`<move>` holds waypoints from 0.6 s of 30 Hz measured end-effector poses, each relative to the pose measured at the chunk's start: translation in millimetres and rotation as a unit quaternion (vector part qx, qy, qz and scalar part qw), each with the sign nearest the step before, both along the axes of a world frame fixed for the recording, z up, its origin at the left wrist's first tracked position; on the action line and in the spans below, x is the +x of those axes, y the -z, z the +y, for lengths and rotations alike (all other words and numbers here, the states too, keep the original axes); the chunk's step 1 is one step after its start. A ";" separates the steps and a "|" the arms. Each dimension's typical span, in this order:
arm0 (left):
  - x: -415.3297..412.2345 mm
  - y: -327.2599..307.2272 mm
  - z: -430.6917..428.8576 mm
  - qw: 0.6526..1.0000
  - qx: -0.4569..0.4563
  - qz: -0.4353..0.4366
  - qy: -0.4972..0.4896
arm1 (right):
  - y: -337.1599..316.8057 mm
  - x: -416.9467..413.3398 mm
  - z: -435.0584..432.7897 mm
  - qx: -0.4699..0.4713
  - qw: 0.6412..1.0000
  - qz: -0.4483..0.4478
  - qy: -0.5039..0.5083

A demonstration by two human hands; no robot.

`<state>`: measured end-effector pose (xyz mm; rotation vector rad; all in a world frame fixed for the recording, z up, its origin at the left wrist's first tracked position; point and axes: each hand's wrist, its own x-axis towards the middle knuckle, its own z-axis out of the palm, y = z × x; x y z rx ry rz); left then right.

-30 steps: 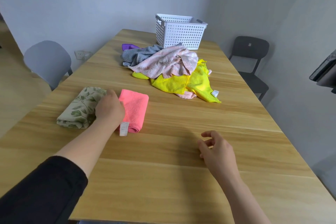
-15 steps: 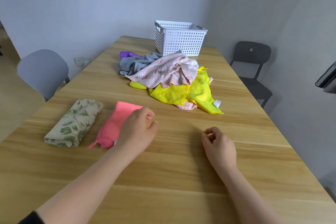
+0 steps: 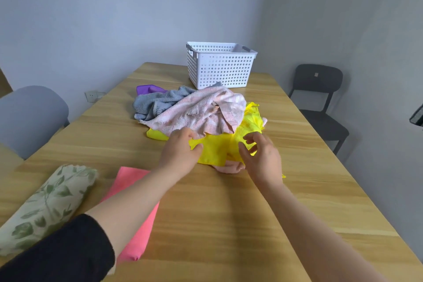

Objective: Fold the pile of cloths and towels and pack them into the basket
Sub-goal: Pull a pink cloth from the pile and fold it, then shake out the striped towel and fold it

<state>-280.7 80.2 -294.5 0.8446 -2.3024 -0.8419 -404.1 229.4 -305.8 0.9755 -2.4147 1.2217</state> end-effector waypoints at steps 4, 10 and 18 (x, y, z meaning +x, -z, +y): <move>-27.3 -13.5 -27.3 0.999 -0.003 -0.021 -0.040 | -22.6 -29.2 -39.1 -0.006 1.000 -0.012 0.001; -57.5 -17.0 -57.1 0.997 -0.019 -0.074 -0.010 | -30.8 -46.5 -77.0 0.078 0.996 -0.041 -0.027; -65.0 -13.8 -71.2 0.991 -0.112 -0.069 -0.017 | -28.8 -53.6 -80.6 0.012 0.998 -0.064 0.009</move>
